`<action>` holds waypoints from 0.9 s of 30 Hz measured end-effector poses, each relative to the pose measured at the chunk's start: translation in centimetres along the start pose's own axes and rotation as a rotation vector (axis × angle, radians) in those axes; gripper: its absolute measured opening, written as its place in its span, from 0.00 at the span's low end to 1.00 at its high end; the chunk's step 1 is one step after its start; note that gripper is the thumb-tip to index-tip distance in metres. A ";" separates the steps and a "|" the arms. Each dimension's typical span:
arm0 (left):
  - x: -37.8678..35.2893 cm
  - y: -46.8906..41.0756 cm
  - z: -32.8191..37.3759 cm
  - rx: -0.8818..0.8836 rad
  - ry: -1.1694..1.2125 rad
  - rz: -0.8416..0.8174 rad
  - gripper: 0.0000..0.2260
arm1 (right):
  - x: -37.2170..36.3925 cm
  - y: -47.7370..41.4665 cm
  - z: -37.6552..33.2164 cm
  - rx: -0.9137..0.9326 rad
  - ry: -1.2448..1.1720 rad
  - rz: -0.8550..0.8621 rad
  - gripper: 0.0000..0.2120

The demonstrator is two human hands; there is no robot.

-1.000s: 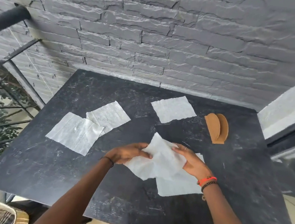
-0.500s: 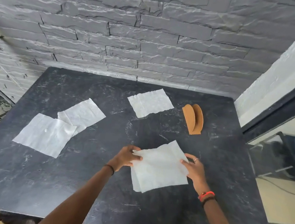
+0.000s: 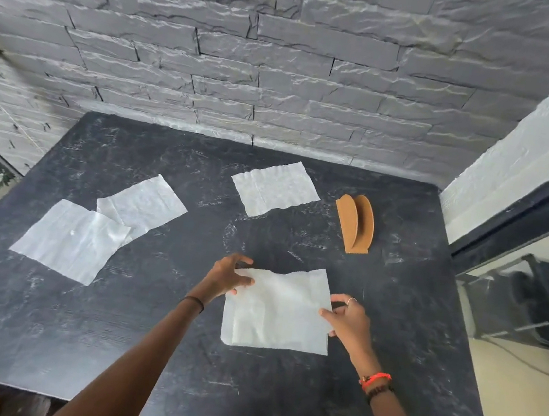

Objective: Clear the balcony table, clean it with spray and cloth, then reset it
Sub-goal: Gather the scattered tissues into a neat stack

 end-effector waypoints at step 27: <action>7.2 -6.3 4.2 0.050 -0.165 0.462 0.12 | -2.9 -13.5 -13.7 0.346 0.495 0.051 0.11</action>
Point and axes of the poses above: each hand's wrist, its own y-axis away from the middle knuckle, its own x-axis out of the back of the hand, z = x × y, the point moved 8 cm from there along -y, towards the middle knuckle, and after that the axes turned 1 degree about x, right-handed, at the moved point
